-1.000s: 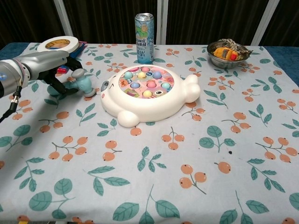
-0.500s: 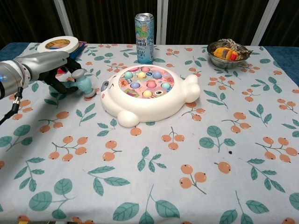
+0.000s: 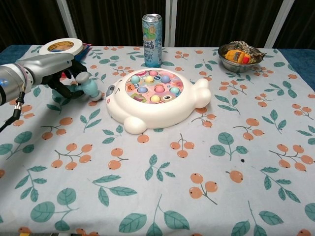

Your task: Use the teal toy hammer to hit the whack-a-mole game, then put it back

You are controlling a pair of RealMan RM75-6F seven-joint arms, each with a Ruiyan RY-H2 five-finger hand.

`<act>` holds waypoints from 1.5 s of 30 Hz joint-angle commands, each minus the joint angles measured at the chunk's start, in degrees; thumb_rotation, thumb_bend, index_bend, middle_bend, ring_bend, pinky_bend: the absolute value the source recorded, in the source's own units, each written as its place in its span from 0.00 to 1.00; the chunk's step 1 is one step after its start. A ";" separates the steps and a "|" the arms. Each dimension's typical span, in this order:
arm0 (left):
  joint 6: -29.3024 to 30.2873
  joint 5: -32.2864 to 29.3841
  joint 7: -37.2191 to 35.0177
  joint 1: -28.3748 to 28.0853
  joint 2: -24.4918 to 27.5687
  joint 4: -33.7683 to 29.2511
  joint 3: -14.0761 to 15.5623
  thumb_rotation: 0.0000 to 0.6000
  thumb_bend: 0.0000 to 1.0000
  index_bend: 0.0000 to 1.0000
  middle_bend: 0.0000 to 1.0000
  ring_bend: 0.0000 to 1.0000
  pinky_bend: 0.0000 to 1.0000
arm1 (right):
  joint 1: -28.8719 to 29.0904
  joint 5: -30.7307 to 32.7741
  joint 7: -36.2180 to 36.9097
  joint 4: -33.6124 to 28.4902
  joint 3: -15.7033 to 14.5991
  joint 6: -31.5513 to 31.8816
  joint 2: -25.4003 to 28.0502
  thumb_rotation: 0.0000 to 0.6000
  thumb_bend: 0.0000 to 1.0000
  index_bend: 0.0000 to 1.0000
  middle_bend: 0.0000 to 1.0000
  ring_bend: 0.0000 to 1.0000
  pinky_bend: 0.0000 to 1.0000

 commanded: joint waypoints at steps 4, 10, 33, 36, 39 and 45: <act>1.56 4.79 -3.19 0.34 1.88 0.27 0.53 1.00 0.44 0.55 0.52 0.32 0.33 | -0.07 -0.01 -0.25 -0.21 -0.04 0.06 0.11 1.00 0.18 0.09 0.22 0.05 0.10; 2.14 9.66 -7.21 0.52 6.51 -2.77 1.05 1.00 0.45 0.56 0.54 0.35 0.38 | -0.27 -0.15 -0.81 -0.78 -0.13 0.38 0.34 1.00 0.18 0.09 0.22 0.05 0.10; 1.82 27.39 -30.61 -4.68 12.89 -2.51 4.19 1.00 0.51 0.63 0.65 0.49 0.75 | -0.99 -0.12 -1.57 -1.73 -0.31 1.11 0.71 1.00 0.18 0.10 0.23 0.05 0.10; 0.54 29.97 -34.90 -6.50 13.73 -2.04 5.26 1.00 0.52 0.63 0.66 0.49 0.76 | -1.01 -0.12 -1.72 -1.84 -0.27 1.15 0.80 1.00 0.18 0.10 0.23 0.05 0.10; -0.44 31.47 -36.77 -8.29 13.74 -1.29 5.69 1.00 0.53 0.64 0.67 0.51 0.79 | -1.01 -0.15 -1.88 -1.98 -0.31 1.09 0.86 1.00 0.18 0.10 0.24 0.05 0.10; -5.21 30.74 -33.35 -12.23 13.52 -1.13 5.08 1.00 0.54 0.65 0.70 0.54 0.82 | -1.21 -0.09 -2.10 -2.21 -0.31 1.31 0.95 1.00 0.18 0.10 0.24 0.05 0.11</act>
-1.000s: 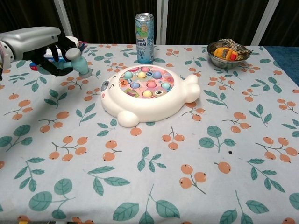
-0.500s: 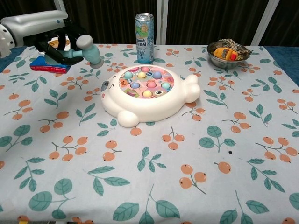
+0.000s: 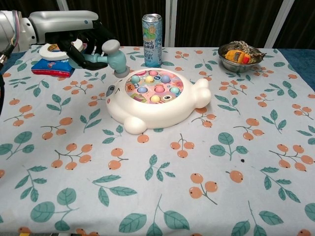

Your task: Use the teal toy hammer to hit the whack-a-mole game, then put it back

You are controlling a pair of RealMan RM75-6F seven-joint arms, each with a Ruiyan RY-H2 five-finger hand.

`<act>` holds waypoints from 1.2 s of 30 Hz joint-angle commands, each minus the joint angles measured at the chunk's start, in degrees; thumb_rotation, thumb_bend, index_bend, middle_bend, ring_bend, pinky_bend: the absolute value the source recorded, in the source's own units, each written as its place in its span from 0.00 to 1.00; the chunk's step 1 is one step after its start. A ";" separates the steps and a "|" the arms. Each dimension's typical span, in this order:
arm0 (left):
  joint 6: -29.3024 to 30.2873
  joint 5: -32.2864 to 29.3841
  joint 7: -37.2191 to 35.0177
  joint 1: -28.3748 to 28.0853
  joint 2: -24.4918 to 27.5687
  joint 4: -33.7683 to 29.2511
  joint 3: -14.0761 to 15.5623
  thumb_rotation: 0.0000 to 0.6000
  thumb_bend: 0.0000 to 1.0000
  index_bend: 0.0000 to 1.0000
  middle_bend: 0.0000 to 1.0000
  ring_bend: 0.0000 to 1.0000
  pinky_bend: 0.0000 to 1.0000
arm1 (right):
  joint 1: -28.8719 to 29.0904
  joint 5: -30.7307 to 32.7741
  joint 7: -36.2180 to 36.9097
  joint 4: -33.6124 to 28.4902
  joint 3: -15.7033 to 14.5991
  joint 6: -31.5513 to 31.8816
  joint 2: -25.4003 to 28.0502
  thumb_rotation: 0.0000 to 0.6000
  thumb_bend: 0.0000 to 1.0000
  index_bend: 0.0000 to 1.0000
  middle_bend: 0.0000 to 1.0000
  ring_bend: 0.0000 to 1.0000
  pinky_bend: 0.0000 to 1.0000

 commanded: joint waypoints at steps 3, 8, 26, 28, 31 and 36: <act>-9.01 -2.89 4.27 -4.99 0.94 -2.02 -0.84 1.00 0.54 0.65 0.70 0.54 0.82 | 0.07 -0.03 -0.17 -0.16 0.02 -0.12 -0.01 1.00 0.18 0.10 0.24 0.05 0.11; -16.46 -7.20 6.18 -9.68 1.64 -3.47 -3.16 1.00 0.55 0.65 0.70 0.54 0.82 | 0.23 -0.31 -0.08 -0.06 -0.05 -0.32 -0.13 1.00 0.18 0.10 0.24 0.05 0.11; -20.96 -15.03 12.48 -12.07 -0.56 -2.09 -2.58 1.00 0.56 0.65 0.70 0.54 0.83 | 0.03 0.12 1.72 1.60 -0.17 -0.76 -0.52 1.00 0.18 0.10 0.24 0.05 0.11; -21.31 -15.60 12.93 -12.18 -0.93 -2.04 -2.42 1.00 0.56 0.65 0.70 0.54 0.83 | 0.05 0.12 1.78 1.68 -0.16 -0.81 -0.56 1.00 0.18 0.10 0.24 0.05 0.11; -21.75 -16.28 13.19 -12.48 -1.65 -1.71 -2.43 1.00 0.56 0.65 0.70 0.54 0.83 | -0.08 0.16 1.84 1.70 -0.14 -0.60 -0.57 1.00 0.18 0.10 0.24 0.05 0.11; -22.23 -16.90 13.40 -13.30 -1.01 -2.21 -3.21 1.00 0.56 0.65 0.70 0.54 0.83 | -0.39 0.28 1.92 1.79 -0.09 -0.15 -0.49 1.00 0.18 0.10 0.24 0.05 0.11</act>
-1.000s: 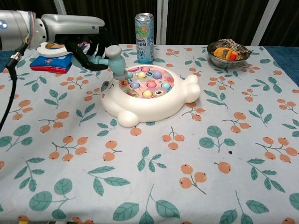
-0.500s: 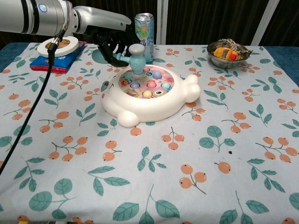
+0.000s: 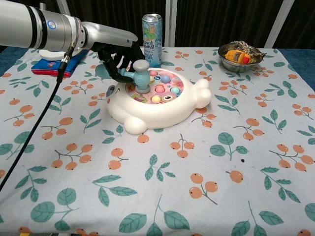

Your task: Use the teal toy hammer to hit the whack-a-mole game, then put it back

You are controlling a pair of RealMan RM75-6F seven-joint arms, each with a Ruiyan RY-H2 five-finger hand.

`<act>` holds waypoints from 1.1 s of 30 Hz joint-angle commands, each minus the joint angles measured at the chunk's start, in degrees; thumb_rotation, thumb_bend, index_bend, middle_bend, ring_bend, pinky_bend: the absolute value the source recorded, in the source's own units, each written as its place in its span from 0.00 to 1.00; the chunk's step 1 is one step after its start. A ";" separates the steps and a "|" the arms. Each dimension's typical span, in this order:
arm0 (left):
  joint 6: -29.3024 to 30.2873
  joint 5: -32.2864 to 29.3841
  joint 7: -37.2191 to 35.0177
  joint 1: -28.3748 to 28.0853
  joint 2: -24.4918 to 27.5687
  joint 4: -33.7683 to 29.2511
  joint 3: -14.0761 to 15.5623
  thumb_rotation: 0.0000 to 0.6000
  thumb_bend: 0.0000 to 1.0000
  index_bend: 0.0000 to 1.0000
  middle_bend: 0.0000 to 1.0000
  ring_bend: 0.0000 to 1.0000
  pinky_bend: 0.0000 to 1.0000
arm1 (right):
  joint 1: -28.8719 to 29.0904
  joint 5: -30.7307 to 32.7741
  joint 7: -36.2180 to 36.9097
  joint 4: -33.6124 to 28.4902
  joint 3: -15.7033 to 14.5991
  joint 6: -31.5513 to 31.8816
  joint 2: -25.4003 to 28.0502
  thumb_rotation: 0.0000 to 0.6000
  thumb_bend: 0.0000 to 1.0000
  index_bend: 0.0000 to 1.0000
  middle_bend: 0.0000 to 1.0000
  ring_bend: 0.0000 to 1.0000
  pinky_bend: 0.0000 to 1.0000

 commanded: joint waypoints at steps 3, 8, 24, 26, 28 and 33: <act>-0.10 -0.75 -0.73 -0.69 1.57 -1.51 -1.45 1.00 0.56 0.65 0.70 0.54 0.83 | -0.10 -0.12 0.07 0.07 -0.01 0.17 0.03 1.00 0.18 0.10 0.24 0.05 0.11; -2.20 -1.99 -0.37 -2.45 1.98 -1.75 -2.26 1.00 0.56 0.65 0.70 0.54 0.83 | 0.03 -0.05 0.22 0.21 0.02 -0.12 -0.04 1.00 0.18 0.10 0.24 0.05 0.11; -7.79 -6.61 2.18 -7.06 -3.68 4.28 -1.63 1.00 0.57 0.65 0.70 0.54 0.83 | -0.65 0.61 1.74 1.40 -0.03 0.09 -0.29 1.00 0.18 0.10 0.24 0.05 0.11; -7.74 -7.03 2.47 -7.10 -3.53 4.11 -1.52 1.00 0.57 0.65 0.70 0.54 0.83 | -0.74 0.58 1.99 1.62 0.00 0.28 -0.32 1.00 0.18 0.10 0.24 0.05 0.11; -7.65 -7.52 2.32 -7.04 -2.97 3.33 -1.73 1.00 0.57 0.65 0.70 0.54 0.83 | -0.84 0.50 2.22 1.80 0.01 0.45 -0.37 1.00 0.18 0.10 0.24 0.05 0.11; -5.28 -7.51 1.32 -5.72 0.30 -0.47 -2.93 1.00 0.57 0.65 0.70 0.54 0.83 | -1.06 0.22 2.62 2.09 -0.02 0.89 -0.39 1.00 0.18 0.10 0.24 0.05 0.11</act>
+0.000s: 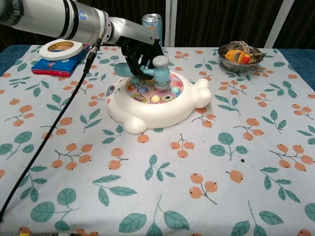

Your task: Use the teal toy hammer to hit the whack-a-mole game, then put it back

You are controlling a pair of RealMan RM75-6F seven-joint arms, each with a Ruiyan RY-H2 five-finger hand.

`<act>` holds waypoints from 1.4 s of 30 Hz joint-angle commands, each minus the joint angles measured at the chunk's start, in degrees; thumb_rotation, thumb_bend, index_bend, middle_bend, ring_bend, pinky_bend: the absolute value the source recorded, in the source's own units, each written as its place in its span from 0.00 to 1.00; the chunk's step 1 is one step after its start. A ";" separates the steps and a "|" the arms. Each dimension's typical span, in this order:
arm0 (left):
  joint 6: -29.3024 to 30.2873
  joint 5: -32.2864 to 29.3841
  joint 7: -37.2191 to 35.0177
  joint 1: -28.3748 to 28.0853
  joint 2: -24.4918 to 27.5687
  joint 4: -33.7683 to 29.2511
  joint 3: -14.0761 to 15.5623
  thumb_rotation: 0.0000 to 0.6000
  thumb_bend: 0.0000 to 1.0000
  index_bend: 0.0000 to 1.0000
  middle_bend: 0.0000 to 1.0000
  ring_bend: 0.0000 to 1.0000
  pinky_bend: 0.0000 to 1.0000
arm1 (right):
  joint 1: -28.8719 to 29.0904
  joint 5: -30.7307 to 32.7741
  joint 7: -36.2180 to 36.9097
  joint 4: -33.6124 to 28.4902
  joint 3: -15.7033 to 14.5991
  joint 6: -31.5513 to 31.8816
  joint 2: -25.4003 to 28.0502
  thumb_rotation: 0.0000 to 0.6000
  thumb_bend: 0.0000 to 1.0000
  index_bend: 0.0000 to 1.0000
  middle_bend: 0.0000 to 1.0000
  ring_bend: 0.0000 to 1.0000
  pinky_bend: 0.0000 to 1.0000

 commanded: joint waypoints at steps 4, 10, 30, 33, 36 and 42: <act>3.86 0.44 -1.28 3.21 5.03 -5.36 -0.37 1.00 0.57 0.65 0.70 0.54 0.83 | 0.02 -0.24 0.38 0.30 -0.02 -0.02 -0.09 1.00 0.18 0.10 0.24 0.05 0.11; 5.55 0.16 -2.62 7.52 7.27 -6.00 2.36 1.00 0.57 0.65 0.70 0.54 0.83 | 0.57 -0.67 0.37 0.40 0.03 -0.61 -0.13 1.00 0.18 0.10 0.24 0.05 0.11; 10.92 6.50 -11.01 17.53 1.65 6.08 7.05 0.99 0.56 0.59 0.66 0.48 0.64 | 1.34 -0.65 -1.54 -1.30 -0.02 -1.71 -0.03 1.00 0.18 0.10 0.24 0.05 0.11; 11.04 7.43 -10.75 17.69 0.68 7.54 7.43 0.98 0.56 0.53 0.62 0.43 0.56 | 1.25 -0.51 -1.73 -1.49 -0.05 -1.66 -0.01 1.00 0.18 0.10 0.24 0.05 0.11; 11.28 8.33 -9.96 17.86 -0.13 8.79 7.89 0.97 0.56 0.49 0.58 0.38 0.51 | 1.22 -0.43 -1.91 -1.61 -0.04 -1.62 -0.02 1.00 0.18 0.10 0.24 0.05 0.11; 11.41 8.88 -9.16 18.12 -0.71 9.60 7.97 0.94 0.56 0.40 0.47 0.29 0.45 | 1.29 -0.40 -2.02 -1.72 -0.06 -1.76 -0.02 1.00 0.18 0.10 0.24 0.05 0.11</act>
